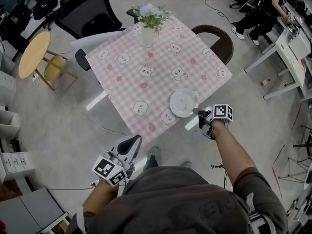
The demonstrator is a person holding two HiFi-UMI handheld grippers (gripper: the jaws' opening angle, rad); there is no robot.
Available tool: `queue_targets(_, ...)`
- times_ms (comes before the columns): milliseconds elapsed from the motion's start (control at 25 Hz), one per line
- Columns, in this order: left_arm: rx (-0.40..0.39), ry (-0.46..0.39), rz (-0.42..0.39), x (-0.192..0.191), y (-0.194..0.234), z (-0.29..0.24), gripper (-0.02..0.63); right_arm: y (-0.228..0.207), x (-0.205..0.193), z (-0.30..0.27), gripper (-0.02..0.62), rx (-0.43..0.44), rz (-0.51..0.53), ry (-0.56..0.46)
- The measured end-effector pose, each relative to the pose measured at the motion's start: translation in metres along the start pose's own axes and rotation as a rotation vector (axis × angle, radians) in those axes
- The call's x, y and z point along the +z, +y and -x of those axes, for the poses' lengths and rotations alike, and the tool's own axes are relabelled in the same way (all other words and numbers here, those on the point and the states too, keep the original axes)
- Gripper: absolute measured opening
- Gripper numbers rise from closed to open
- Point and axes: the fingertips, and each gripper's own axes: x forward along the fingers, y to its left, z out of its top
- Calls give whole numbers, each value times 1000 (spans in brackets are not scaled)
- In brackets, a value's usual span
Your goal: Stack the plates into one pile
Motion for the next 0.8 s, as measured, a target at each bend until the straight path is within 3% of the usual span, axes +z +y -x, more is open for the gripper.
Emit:
queue_targets(200, 3, 6, -5, -2, 4, -3, 6, -10, 11, -3, 32, -118, 89, -12)
queue_targets(360, 4, 4, 5, -2, 5, -5, 5, -11, 14, -3, 94, -188, 167, -3)
queue_targets(640, -6, 5, 9, 0, 6, -9, 5, -9, 24, 2, 212, -421, 524, 17)
queue_targets(800, -13, 5, 0, 4, 4, -14, 6, 6, 30, 6, 212, -438, 676, -15)
